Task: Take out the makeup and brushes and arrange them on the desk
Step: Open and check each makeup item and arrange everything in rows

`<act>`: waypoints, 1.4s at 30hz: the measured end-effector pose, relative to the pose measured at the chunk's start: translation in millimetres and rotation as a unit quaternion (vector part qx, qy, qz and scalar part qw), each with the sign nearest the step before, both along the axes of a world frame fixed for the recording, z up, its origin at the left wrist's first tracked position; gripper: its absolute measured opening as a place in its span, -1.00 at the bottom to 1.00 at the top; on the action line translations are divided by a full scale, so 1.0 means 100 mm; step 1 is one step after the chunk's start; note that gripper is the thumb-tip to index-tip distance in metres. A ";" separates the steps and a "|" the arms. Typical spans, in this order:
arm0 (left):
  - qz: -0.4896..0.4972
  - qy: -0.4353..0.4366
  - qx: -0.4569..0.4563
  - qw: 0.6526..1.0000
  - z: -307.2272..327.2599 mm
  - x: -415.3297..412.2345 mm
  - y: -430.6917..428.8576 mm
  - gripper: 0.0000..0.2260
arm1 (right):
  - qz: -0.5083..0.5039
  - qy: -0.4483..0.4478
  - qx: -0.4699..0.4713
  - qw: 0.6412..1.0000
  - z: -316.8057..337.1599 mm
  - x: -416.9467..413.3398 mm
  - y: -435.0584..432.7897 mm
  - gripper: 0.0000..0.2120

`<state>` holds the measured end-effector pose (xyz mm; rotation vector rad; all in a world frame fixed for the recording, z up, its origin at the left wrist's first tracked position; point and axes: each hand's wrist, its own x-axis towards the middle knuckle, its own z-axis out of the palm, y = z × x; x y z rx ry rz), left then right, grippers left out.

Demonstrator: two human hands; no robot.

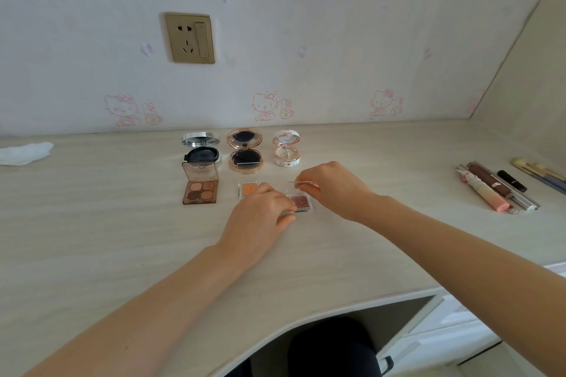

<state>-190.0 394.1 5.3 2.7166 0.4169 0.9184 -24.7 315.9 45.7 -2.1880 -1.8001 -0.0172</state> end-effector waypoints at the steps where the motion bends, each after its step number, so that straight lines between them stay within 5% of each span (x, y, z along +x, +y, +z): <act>1: -0.002 0.000 -0.003 1.000 -0.01 0.01 0.02 -0.91 | 0.009 -0.002 0.007 1.000 0.01 0.01 0.01 -0.78; 17: -0.013 0.001 0.042 0.999 -0.03 0.25 0.19 -0.94 | -0.023 0.083 0.028 0.996 0.00 0.17 0.29 -0.76; 42: 0.003 -0.018 0.082 0.997 -0.06 0.29 0.22 -0.87 | -0.040 0.017 0.055 0.998 0.02 0.22 0.25 -0.70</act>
